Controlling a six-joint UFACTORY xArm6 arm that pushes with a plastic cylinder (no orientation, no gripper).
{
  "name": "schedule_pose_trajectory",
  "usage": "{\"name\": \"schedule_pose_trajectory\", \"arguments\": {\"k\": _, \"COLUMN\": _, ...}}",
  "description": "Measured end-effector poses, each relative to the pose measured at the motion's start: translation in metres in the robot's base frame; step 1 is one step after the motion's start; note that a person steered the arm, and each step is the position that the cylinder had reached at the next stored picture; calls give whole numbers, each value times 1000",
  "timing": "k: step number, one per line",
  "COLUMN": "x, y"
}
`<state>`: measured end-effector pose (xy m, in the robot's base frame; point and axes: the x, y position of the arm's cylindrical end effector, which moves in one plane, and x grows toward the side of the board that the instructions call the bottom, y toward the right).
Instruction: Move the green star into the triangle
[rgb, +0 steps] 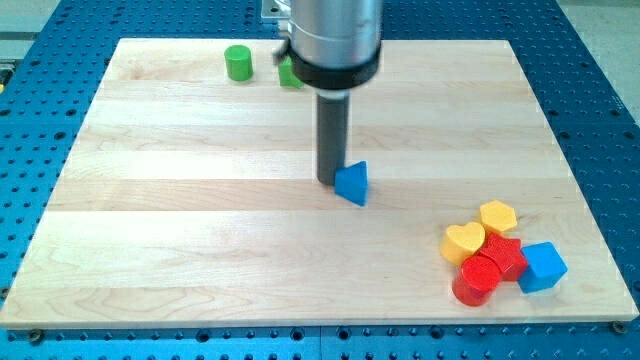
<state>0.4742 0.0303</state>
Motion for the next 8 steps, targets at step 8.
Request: {"name": "schedule_pose_trajectory", "arguments": {"k": 8, "x": -128, "y": -232}}
